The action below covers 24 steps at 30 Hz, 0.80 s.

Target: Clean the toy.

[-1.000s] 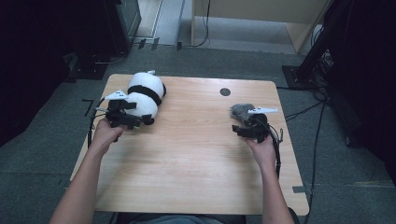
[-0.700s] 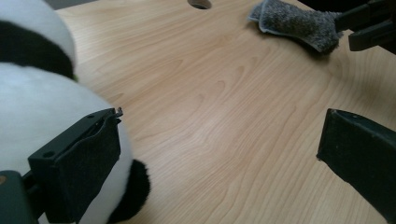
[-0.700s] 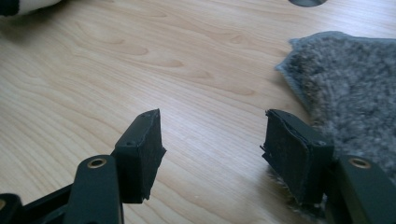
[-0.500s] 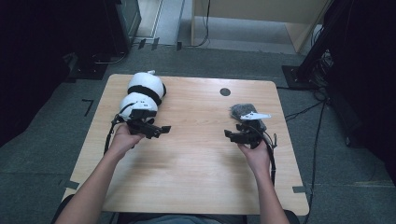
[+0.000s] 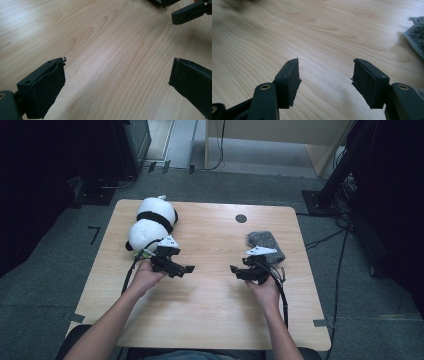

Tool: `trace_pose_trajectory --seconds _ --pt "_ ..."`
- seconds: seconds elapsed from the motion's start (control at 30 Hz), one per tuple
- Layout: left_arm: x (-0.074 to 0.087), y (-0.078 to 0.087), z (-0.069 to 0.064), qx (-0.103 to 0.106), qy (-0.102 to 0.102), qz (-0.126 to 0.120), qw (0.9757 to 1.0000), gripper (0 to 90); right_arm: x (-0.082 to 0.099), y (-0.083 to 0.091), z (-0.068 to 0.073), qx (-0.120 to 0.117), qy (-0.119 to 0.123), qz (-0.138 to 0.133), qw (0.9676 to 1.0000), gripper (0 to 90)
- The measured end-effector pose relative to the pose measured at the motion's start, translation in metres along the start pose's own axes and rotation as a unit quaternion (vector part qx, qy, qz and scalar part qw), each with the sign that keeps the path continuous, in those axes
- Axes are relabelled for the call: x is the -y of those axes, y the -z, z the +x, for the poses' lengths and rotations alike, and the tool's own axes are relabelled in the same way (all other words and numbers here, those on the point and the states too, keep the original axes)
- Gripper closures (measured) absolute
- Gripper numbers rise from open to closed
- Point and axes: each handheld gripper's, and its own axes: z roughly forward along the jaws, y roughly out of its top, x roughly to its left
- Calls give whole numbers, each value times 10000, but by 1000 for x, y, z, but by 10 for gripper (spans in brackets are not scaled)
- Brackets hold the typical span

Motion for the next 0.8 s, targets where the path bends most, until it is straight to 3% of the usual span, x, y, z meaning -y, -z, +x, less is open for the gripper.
trace_pose_trajectory --seconds 0.1,0.27,0.33,0.43,0.53,0.67,0.8 --pt "5 -4 -6 -107 78 -96 9999 74 1 -6 4 -90 -22 81 9999 380" --pt "12 -15 -10 -67 88 32 9999 73 4 -15 9 -44 71 115 9999 372" --pt "17 -25 -14 -124 -91 281 9995 73 7 -20 10 -42 8 217 9998 372" --pt "20 -31 -16 -166 -132 405 9990 73 10 -27 13 27 -43 274 9996 368" --pt "23 -34 -17 -255 -198 455 9984 73 16 -34 16 266 45 215 9994 367" --pt "27 -39 -14 -296 -170 489 9982 73 20 -37 21 346 64 128 9993 363" --pt "28 -39 -12 -266 -175 432 9986 73 26 -40 25 466 349 -78 9983 332"
